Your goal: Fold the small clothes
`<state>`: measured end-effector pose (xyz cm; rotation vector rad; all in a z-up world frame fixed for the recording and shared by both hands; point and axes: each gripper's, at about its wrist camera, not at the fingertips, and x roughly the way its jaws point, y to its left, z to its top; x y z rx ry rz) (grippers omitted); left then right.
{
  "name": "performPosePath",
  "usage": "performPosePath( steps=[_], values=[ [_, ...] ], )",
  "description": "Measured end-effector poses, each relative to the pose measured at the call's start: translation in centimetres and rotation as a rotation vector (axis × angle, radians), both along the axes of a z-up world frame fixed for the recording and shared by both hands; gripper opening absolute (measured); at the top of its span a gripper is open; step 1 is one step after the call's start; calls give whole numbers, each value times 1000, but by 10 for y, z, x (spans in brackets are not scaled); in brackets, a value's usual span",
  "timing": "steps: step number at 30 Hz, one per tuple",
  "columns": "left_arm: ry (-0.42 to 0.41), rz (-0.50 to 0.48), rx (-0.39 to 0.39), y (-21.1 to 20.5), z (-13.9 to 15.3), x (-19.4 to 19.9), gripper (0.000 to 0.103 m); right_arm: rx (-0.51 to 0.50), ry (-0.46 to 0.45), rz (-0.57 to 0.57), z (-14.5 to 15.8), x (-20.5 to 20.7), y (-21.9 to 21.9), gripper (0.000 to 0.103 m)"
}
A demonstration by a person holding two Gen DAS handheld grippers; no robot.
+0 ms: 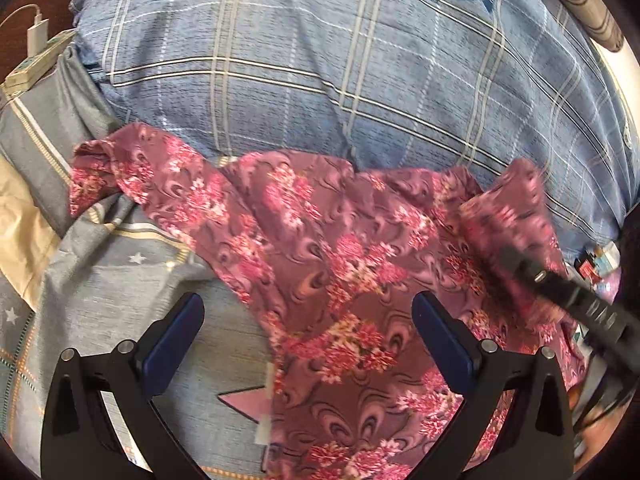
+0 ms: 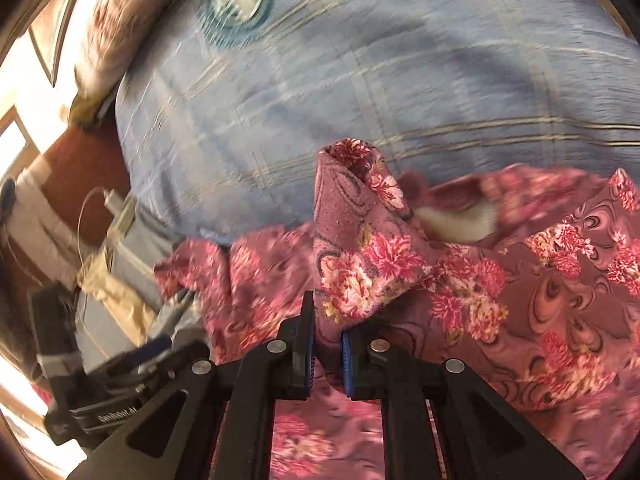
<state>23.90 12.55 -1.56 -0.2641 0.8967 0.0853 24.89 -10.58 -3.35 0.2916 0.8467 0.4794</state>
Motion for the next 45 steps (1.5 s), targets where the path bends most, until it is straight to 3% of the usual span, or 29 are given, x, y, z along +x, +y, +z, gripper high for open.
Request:
performPosePath(
  steps=[6,9,11,14,21,23,26,28,31,35,36,37,38,39,40,42,45],
  values=[
    [6,21,-30,10,1,3,103,-33,89,48,-30,0,39,18],
    [5,31,-37,14,1,4,103,-41,110,72,-41,-3,53,29],
    [6,34,-45,15,1,4,103,-34,121,90,-43,-7,58,39],
    [17,27,-59,14,-2,5,103,6,97,92,-31,-17,48,39],
    [77,-41,-94,-6,-11,11,103,172,62,-107,-7,-54,-60,39],
    [91,-63,-149,-10,-15,13,103,219,66,-211,-10,-69,-107,40],
    [95,-76,-300,-14,-22,20,103,299,106,-359,-25,-82,-168,45],
    [118,-70,-346,-19,-30,27,103,363,147,-432,-36,-82,-197,45],
    [162,-57,-336,-26,-43,36,103,484,167,-498,-49,-71,-228,55],
    [97,-76,-302,-34,-36,34,102,569,188,-602,-64,-45,-250,54],
    [70,-66,-304,-33,-35,32,89,606,197,-635,-69,-41,-256,50],
    [58,-63,-302,-33,-34,32,78,639,187,-642,-70,-37,-259,31],
    [61,-67,-294,-33,-34,34,50,644,169,-637,-66,-34,-261,4],
    [76,-66,-279,-34,-35,36,23,623,139,-623,-58,-33,-262,4],
    [90,-60,-263,-34,-37,37,16,576,84,-602,-45,-35,-262,4],
    [133,-26,-190,-35,-42,40,16,436,34,-557,-28,-42,-257,3],
    [152,-6,-119,-43,-39,37,15,296,89,-549,-38,-48,-253,3]
  ],
)
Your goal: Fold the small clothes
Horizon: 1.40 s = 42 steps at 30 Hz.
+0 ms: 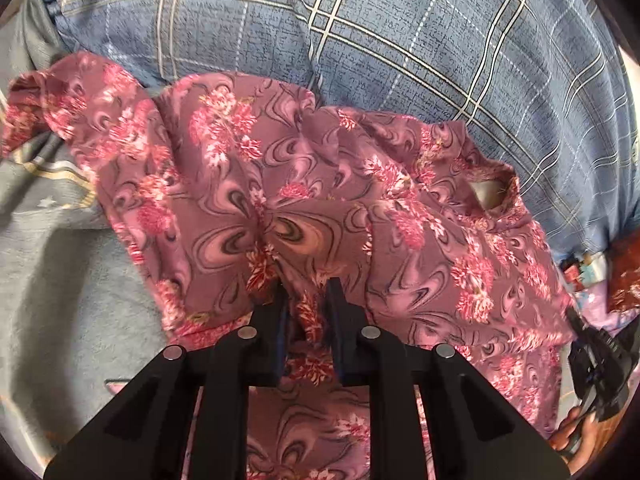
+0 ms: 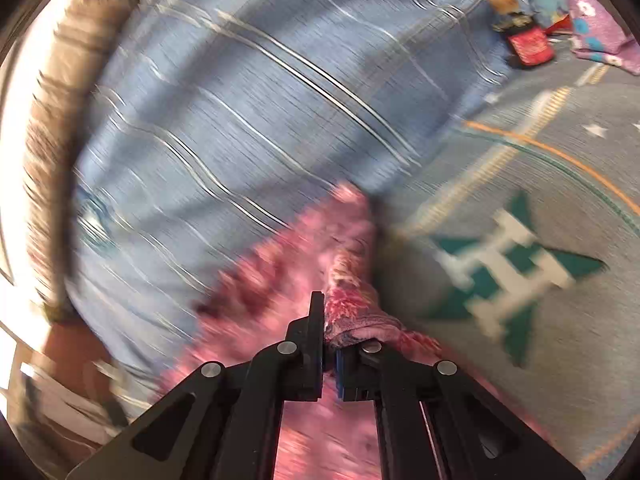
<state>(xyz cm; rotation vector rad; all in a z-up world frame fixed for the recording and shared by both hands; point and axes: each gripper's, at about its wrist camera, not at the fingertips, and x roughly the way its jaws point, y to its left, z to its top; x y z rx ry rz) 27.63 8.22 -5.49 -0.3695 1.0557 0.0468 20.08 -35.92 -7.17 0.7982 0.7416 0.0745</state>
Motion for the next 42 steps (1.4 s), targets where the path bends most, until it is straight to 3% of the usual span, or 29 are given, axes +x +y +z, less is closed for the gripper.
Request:
performPosePath(
  steps=[2,4,5,9,10,12,14,16,19,22,24,27,29,34,38,40,42],
  values=[
    [13,5,66,-5,2,-4,15,-30,68,-1,-18,-1,-3,3],
    [18,7,95,-6,2,-9,16,-18,73,7,-24,-4,-1,2],
    [17,5,100,-5,3,-12,17,-21,73,3,-22,-7,1,10],
    [7,6,15,9,9,-25,20,7,69,33,-2,-34,8,11],
    [-1,5,-26,13,11,-26,25,17,31,47,9,-42,12,11],
    [-20,-2,-91,25,13,-31,64,-26,-44,55,28,-44,18,14],
    [-29,4,-123,30,11,-32,70,-97,-115,57,50,-33,25,38],
    [-27,-10,-174,28,8,-25,70,-151,-132,56,60,-8,31,51],
    [-22,-12,-196,28,3,-20,70,-242,-44,90,54,45,40,51],
    [-19,-13,-147,21,2,-17,70,-405,64,89,37,93,56,51],
    [-18,-18,-106,13,2,-13,70,-454,141,126,22,112,64,47],
    [-8,-37,-2,0,-1,-12,70,-602,288,164,-7,134,75,42],
    [-13,-51,53,-11,2,-14,70,-665,266,130,1,131,79,36],
    [-8,-66,20,-13,3,-14,70,-519,110,157,22,95,90,36],
    [-6,-79,44,-14,3,-17,70,-562,167,234,-4,78,107,35],
    [-12,-81,12,-11,7,-19,70,-647,163,244,-1,73,119,36],
    [-39,-62,-31,2,19,-22,70,-628,159,264,6,72,129,38]
  ],
)
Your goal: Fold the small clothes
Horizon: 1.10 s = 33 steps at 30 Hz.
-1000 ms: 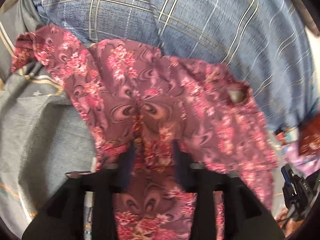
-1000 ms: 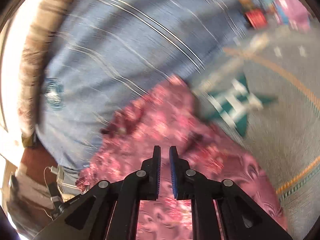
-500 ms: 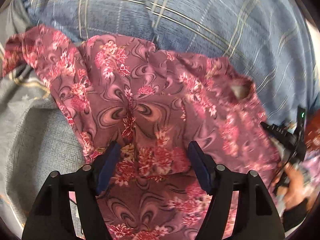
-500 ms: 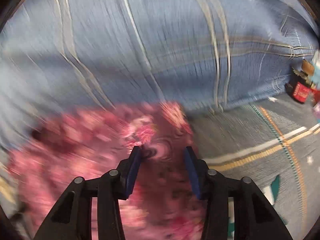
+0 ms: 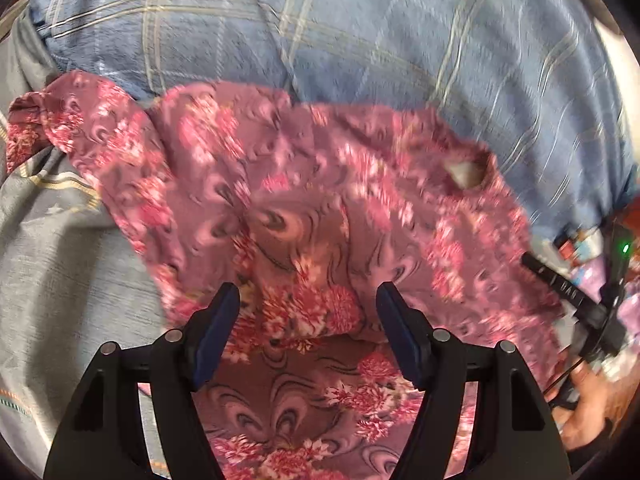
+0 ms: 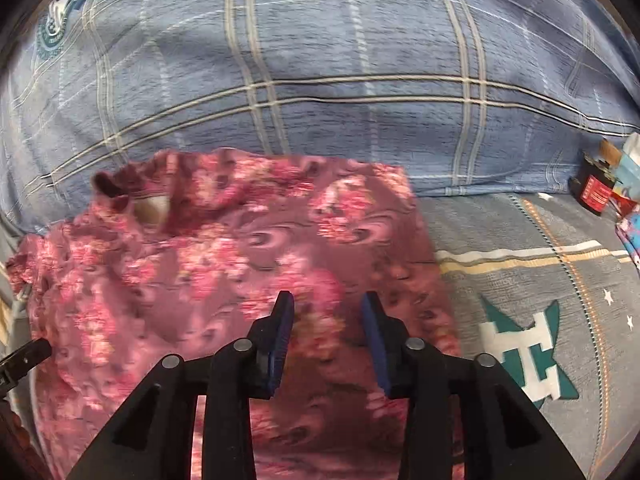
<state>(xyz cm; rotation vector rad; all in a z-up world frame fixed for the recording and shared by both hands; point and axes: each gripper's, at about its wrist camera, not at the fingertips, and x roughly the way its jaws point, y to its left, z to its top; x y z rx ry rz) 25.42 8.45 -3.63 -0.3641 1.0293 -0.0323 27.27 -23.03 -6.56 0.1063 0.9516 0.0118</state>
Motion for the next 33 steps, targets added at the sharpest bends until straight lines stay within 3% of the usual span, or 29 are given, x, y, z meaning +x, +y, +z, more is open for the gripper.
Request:
performPosePath(
  steps=[4,9,12,18,21,26,30,33],
  values=[
    [-69,112,-85,54,25,-7,70,36,-45,49,23,-2,31,38],
    [-60,292,-161,142,33,-17,70,67,-56,173,44,-1,98,38],
    [-46,384,-194,193,34,-27,70,81,-59,284,53,-1,157,38],
    [-9,489,-385,283,16,-28,70,75,-65,553,60,6,298,47],
    [13,491,-505,305,2,-19,70,48,-63,695,53,6,373,49],
    [39,515,-658,319,-24,-6,70,-30,-11,791,24,16,460,49],
    [35,505,-722,318,-31,6,70,-128,13,829,-1,25,497,49],
    [40,508,-756,314,-39,19,71,-140,32,820,-12,37,507,49]
  ],
)
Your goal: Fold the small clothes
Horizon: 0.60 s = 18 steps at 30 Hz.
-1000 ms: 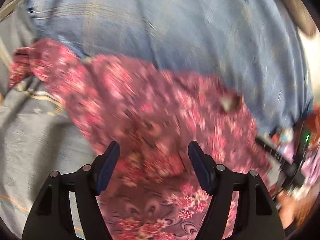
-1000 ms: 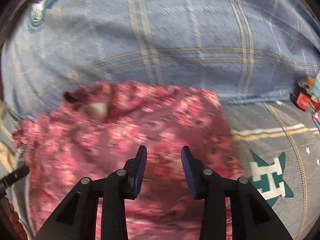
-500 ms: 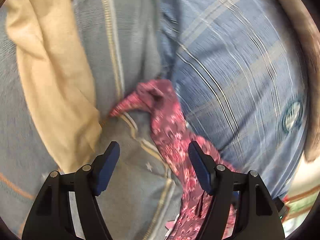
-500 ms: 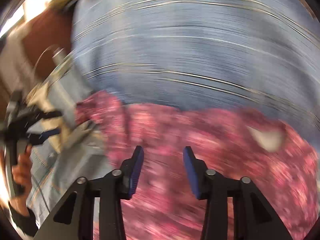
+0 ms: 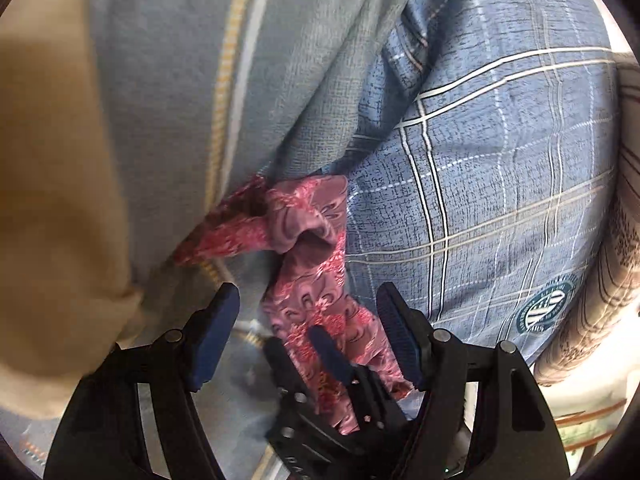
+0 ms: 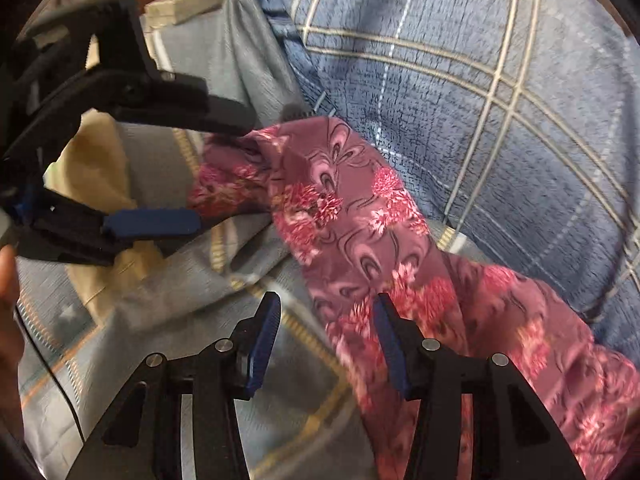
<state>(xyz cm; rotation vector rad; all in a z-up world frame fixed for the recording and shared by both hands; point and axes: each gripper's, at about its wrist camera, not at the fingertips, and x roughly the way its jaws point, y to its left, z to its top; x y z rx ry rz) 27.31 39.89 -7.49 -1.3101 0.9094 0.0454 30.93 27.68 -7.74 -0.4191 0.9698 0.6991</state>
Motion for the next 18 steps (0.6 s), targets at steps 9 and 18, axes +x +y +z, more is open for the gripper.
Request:
performPosePath(
  steps=[9,18],
  values=[
    [-31,46,-86,1,-19,24,71,71,56,-43,-9,23,-24,49],
    [-81,65,-83,9,-15,32,6,44,-14,-38,-12,24,-49,39]
  ],
)
